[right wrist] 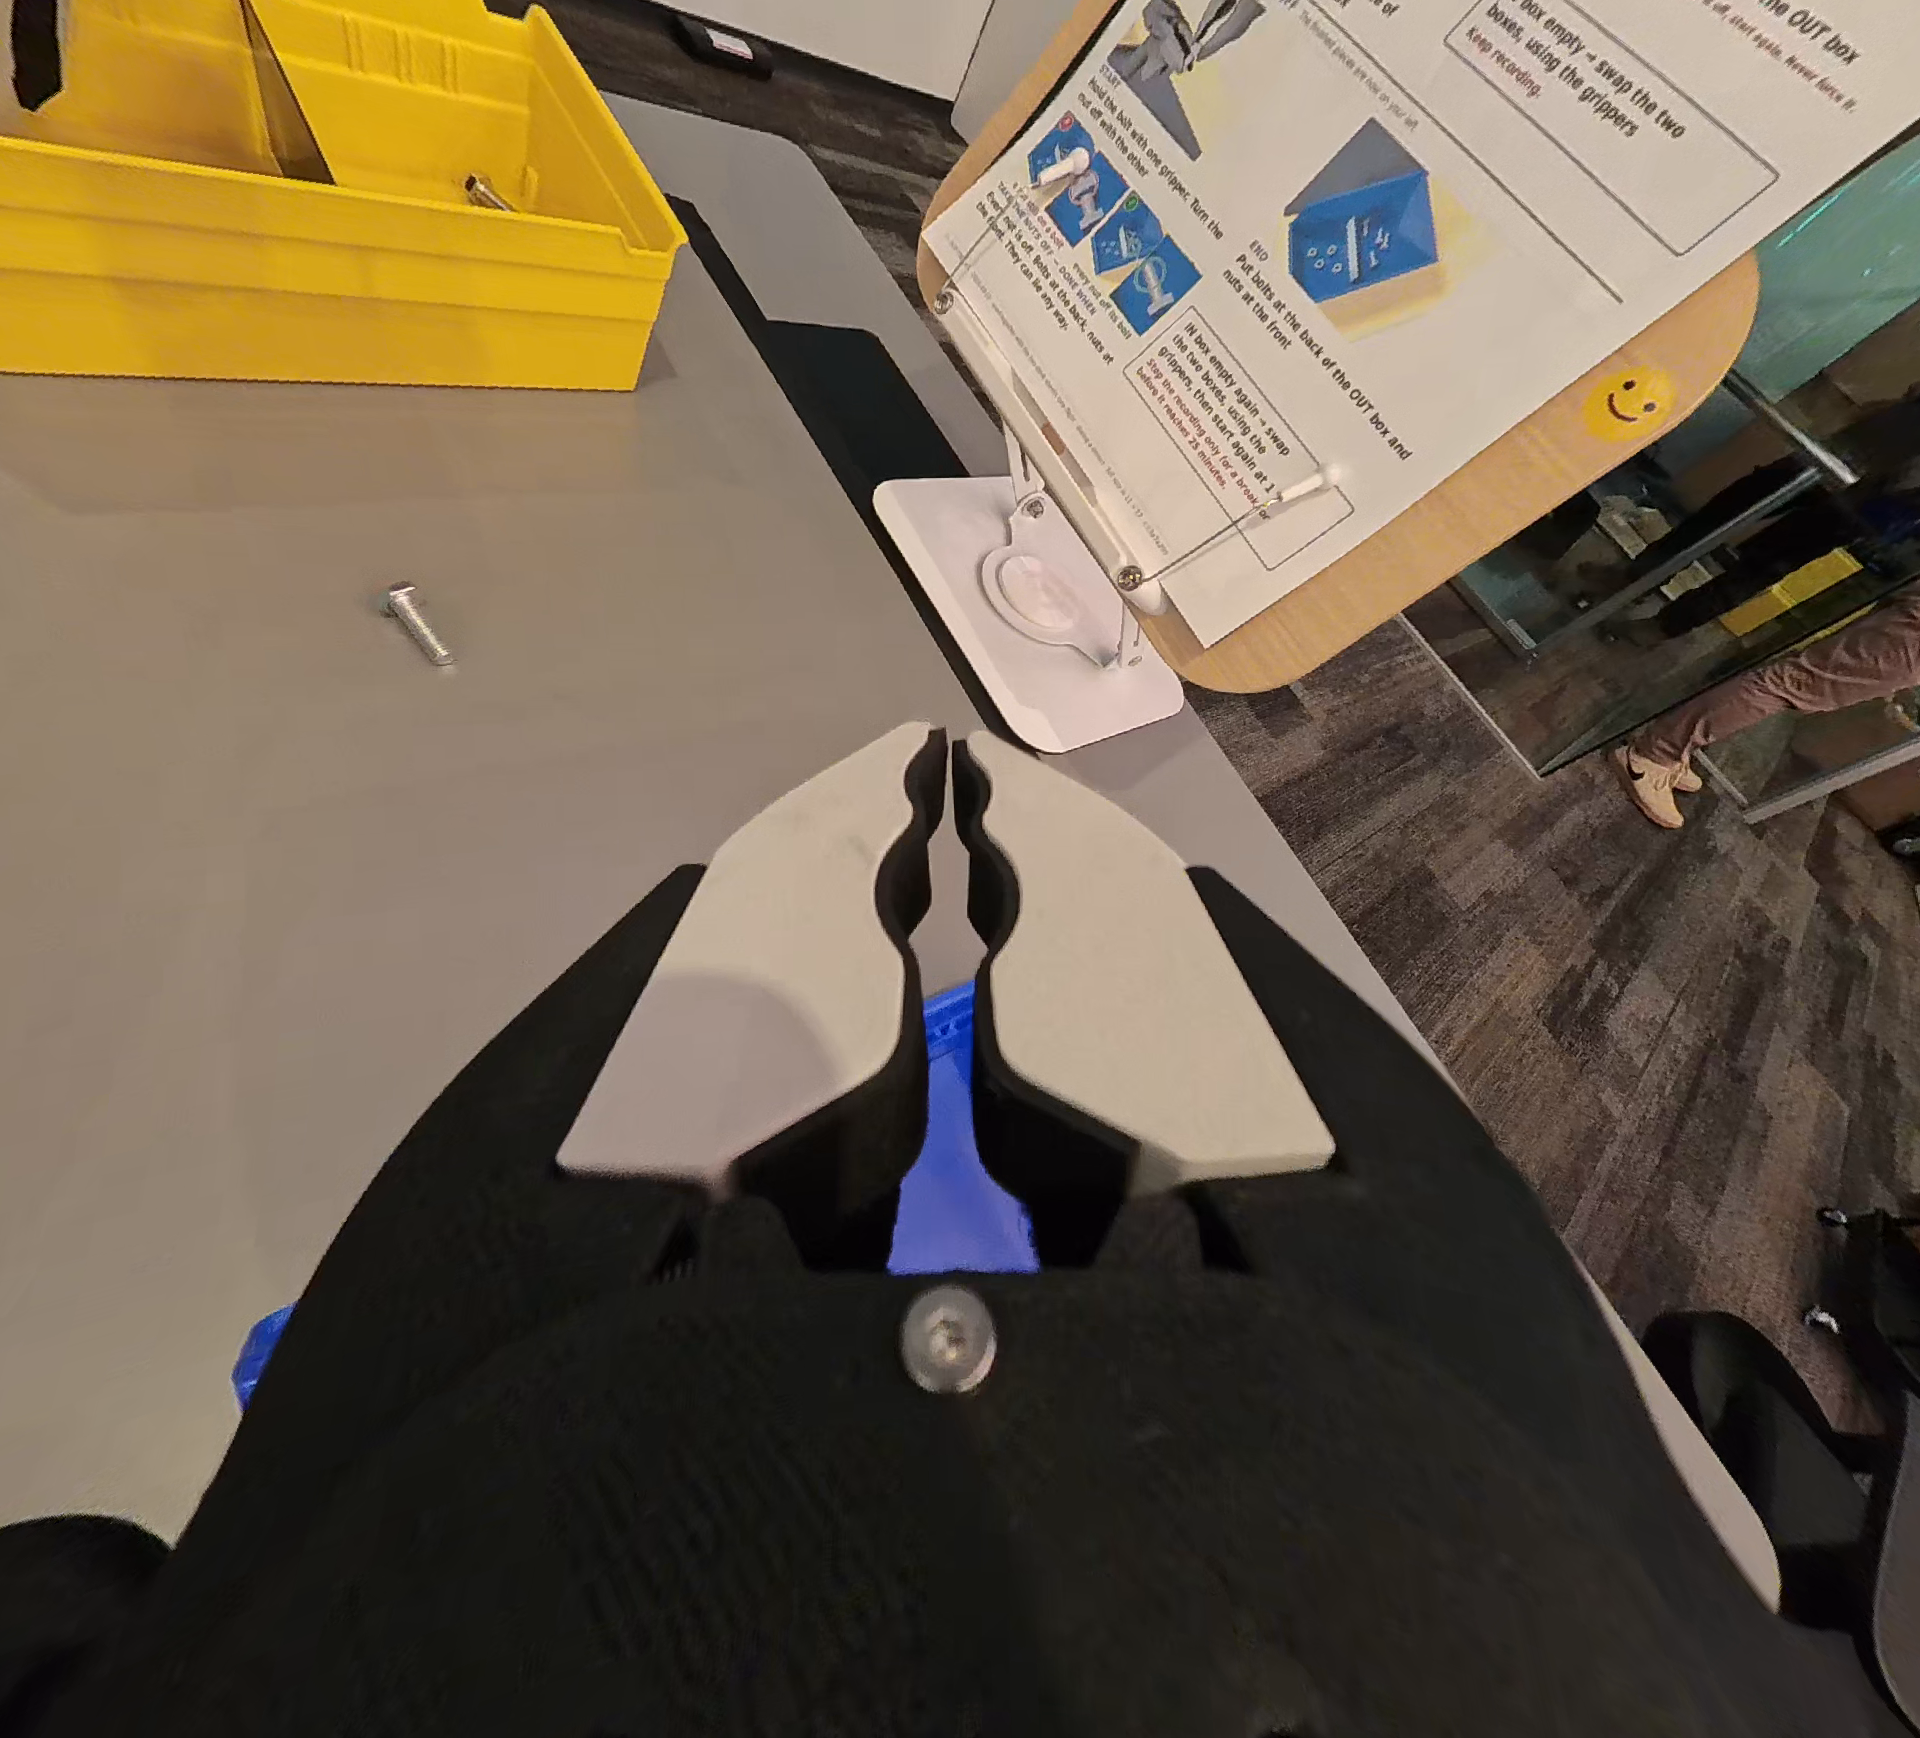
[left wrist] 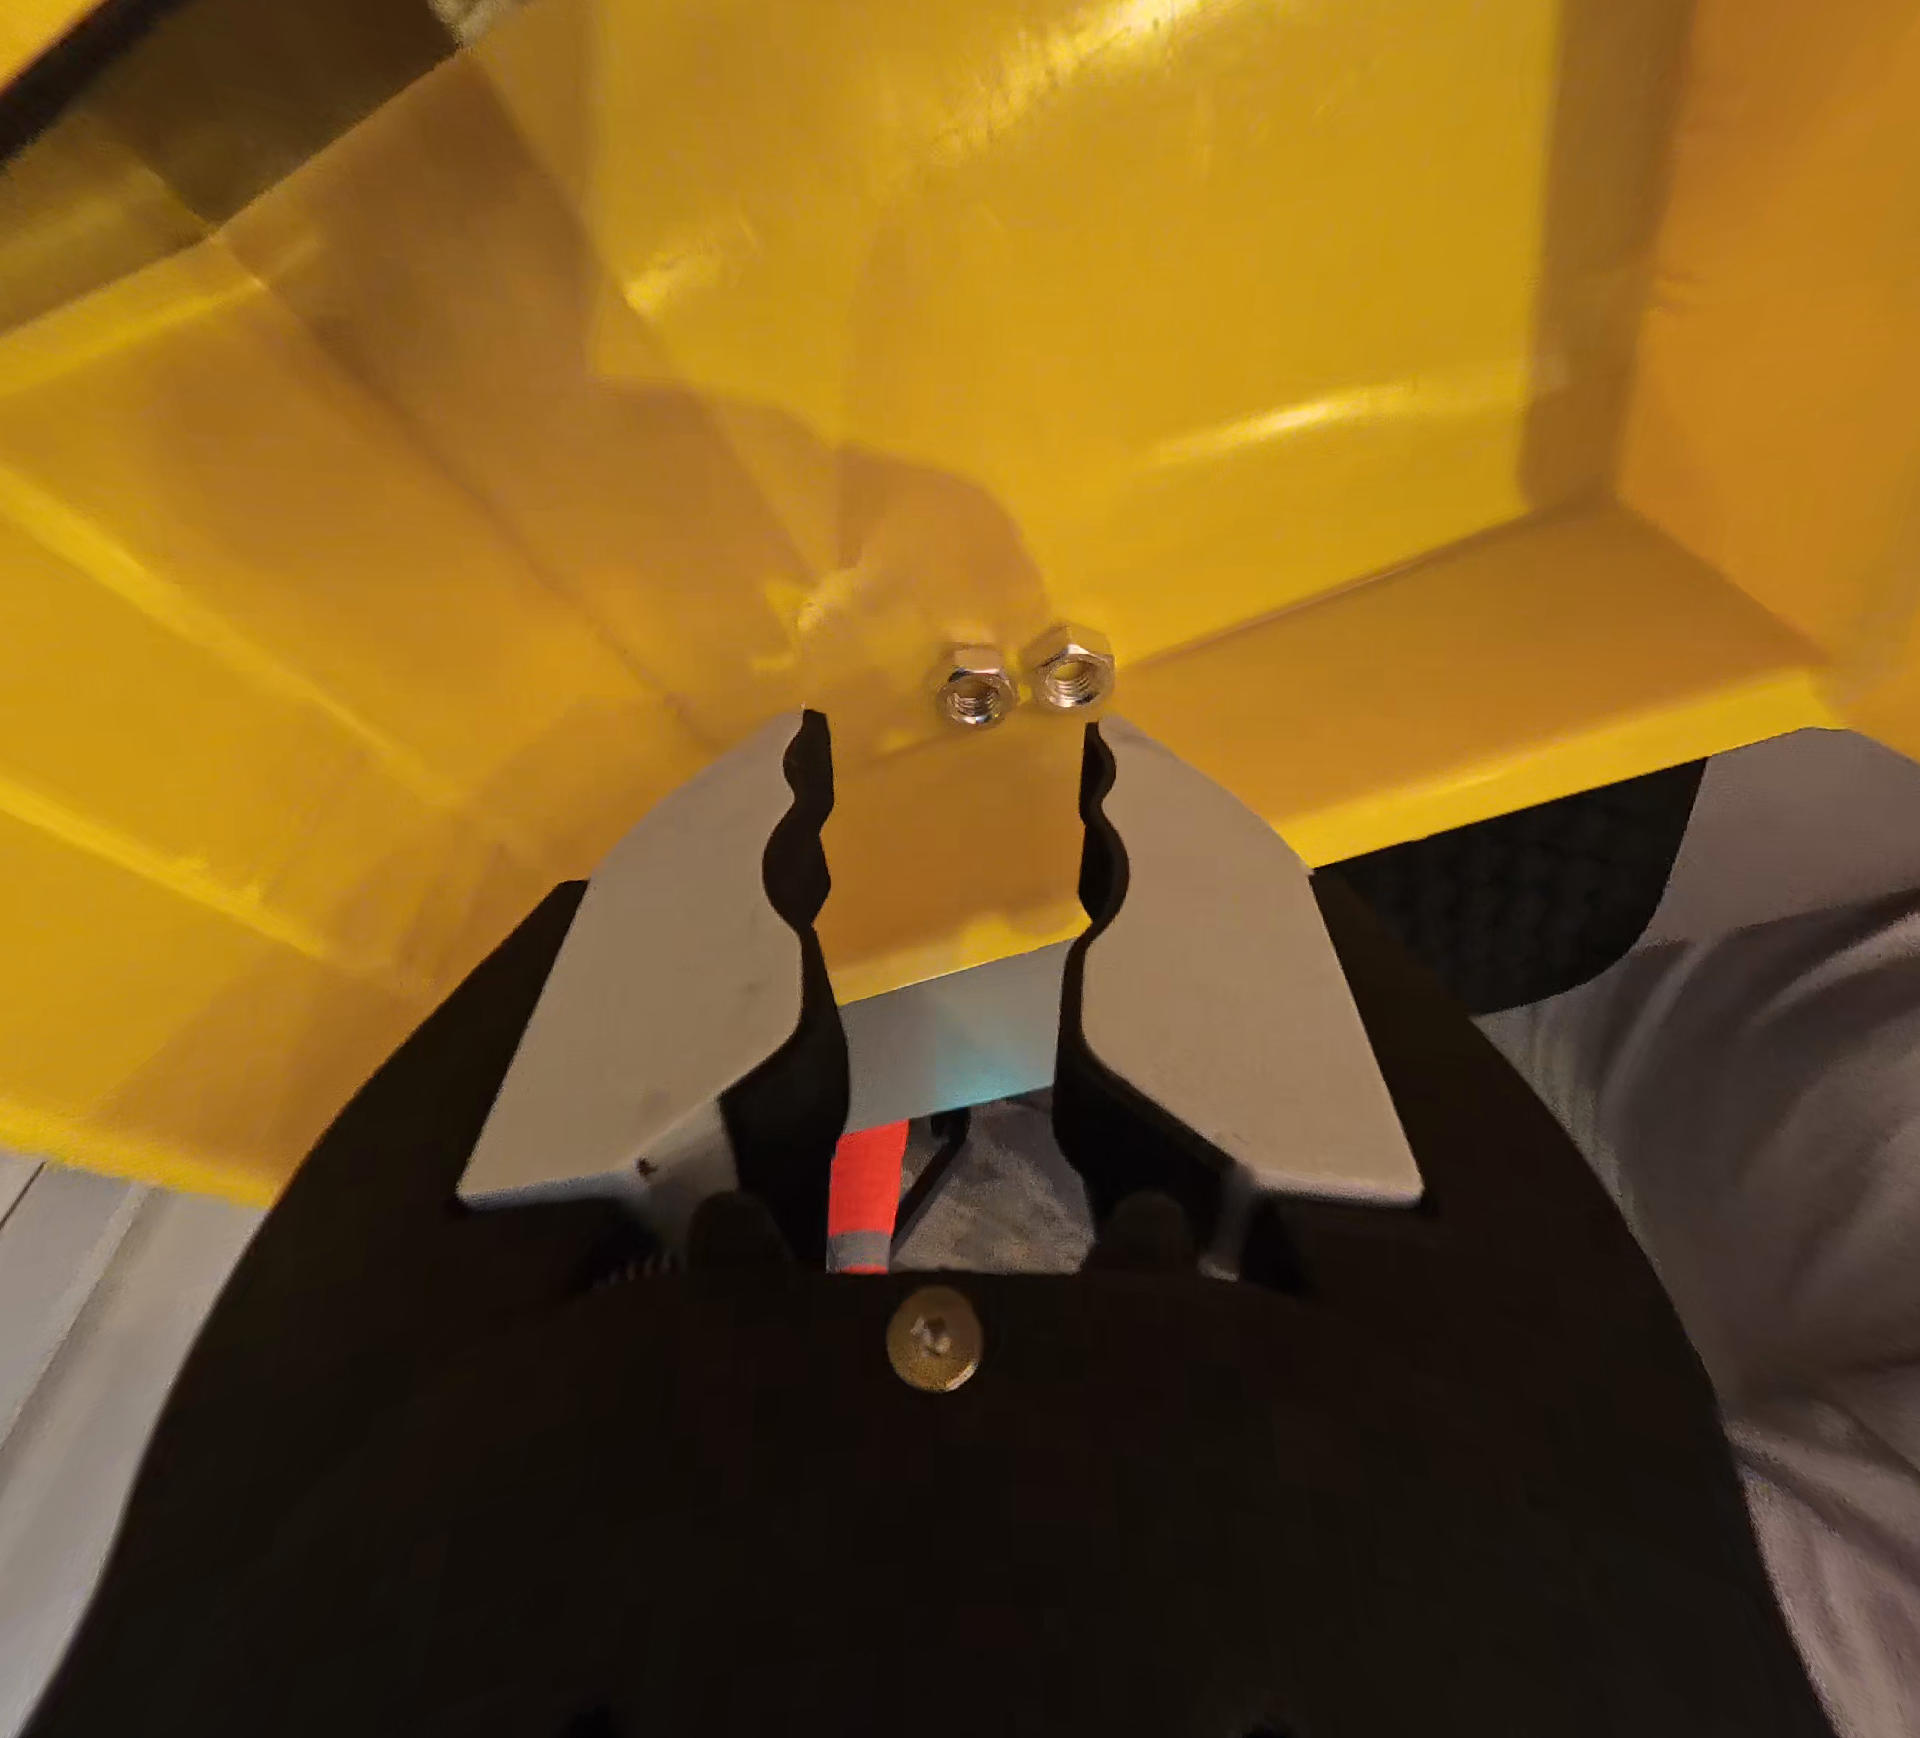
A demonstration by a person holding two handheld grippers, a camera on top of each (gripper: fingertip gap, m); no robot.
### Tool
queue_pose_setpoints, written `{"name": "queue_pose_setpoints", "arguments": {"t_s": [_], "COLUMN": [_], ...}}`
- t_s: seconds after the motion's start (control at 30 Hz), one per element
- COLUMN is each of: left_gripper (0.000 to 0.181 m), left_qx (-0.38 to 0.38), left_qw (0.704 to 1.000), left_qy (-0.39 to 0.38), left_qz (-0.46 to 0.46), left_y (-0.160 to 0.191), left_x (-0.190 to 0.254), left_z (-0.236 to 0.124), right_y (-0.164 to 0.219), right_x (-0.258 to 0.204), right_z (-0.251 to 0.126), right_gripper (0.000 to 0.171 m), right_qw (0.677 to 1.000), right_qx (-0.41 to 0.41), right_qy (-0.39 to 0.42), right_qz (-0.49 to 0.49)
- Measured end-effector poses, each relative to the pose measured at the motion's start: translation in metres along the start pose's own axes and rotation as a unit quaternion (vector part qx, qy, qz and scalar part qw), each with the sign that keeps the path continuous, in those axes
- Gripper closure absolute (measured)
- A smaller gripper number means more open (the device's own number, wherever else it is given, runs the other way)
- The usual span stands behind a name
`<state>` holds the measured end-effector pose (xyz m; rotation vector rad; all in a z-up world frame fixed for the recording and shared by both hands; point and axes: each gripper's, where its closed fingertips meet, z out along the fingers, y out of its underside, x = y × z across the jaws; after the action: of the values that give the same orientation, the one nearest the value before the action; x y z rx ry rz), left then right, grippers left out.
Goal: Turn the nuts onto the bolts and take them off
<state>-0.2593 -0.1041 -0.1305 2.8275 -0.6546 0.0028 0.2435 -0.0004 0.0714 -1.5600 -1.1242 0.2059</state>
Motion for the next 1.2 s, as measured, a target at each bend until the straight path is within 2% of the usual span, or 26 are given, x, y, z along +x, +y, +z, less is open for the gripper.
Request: {"name": "queue_pose_setpoints", "arguments": {"t_s": [0.47,1.0,1.2], "left_gripper": [0.137,0.148,0.158], "left_qx": [-0.097,-0.088,-0.091], "left_qw": [0.995,0.995,0.995], "left_qy": [0.018,0.022,0.021], "left_qz": [0.025,0.035,0.044], "left_y": [0.005,0.006,0.005], "left_x": [-0.007,-0.012,-0.01], "left_z": [0.022,0.021,0.021], "right_y": [0.018,0.016,0.016], "right_x": [-0.007,-0.011,-0.012], "right_z": [0.02,0.021,0.021], "right_gripper": [0.17,0.17,0.17], "right_qw": [0.998,0.997,0.997], "right_qx": [-0.063,-0.069,-0.072], "right_qy": [-0.015,-0.019,-0.02], "right_qz": [-0.018,-0.029,-0.032]}}
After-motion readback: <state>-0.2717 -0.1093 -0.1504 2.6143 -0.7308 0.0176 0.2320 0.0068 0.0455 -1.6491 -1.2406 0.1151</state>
